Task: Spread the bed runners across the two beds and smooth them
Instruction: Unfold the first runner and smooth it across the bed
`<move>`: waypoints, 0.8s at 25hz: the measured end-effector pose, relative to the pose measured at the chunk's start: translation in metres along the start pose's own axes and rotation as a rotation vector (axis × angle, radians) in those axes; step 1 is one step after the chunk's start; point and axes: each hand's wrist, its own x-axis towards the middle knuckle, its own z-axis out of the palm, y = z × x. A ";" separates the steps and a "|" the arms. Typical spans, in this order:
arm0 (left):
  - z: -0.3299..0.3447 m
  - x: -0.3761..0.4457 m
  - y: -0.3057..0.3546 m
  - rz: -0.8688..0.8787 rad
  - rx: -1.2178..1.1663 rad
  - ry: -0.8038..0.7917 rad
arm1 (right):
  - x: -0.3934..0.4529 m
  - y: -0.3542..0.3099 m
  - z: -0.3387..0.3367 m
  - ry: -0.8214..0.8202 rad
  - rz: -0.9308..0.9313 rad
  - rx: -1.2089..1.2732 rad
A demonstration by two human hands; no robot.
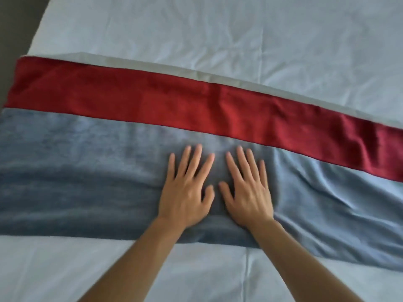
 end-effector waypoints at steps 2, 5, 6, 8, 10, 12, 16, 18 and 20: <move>0.011 -0.026 -0.003 0.010 0.063 -0.041 | -0.050 0.055 -0.002 0.007 0.137 -0.055; 0.010 -0.019 -0.008 -0.061 0.107 -0.051 | -0.077 0.112 -0.022 -0.007 0.389 -0.095; 0.006 -0.011 -0.001 -0.072 0.103 -0.063 | -0.075 0.114 -0.027 -0.007 0.397 -0.084; -0.003 0.002 0.026 -0.013 0.068 -0.097 | -0.064 0.096 -0.036 -0.017 0.293 -0.024; -0.023 0.009 0.053 0.067 0.050 -0.135 | -0.053 0.068 -0.054 -0.036 0.147 0.065; -0.054 0.015 0.074 0.106 0.036 -0.153 | -0.043 0.048 -0.085 -0.031 0.067 0.110; -0.142 0.016 0.105 0.143 0.044 -0.127 | -0.043 0.036 -0.183 -0.006 0.044 0.115; -0.194 0.016 0.122 0.146 0.072 -0.126 | -0.058 0.037 -0.235 -0.004 0.070 0.098; -0.247 0.015 0.153 0.181 0.087 -0.106 | -0.083 0.041 -0.291 0.035 0.095 0.080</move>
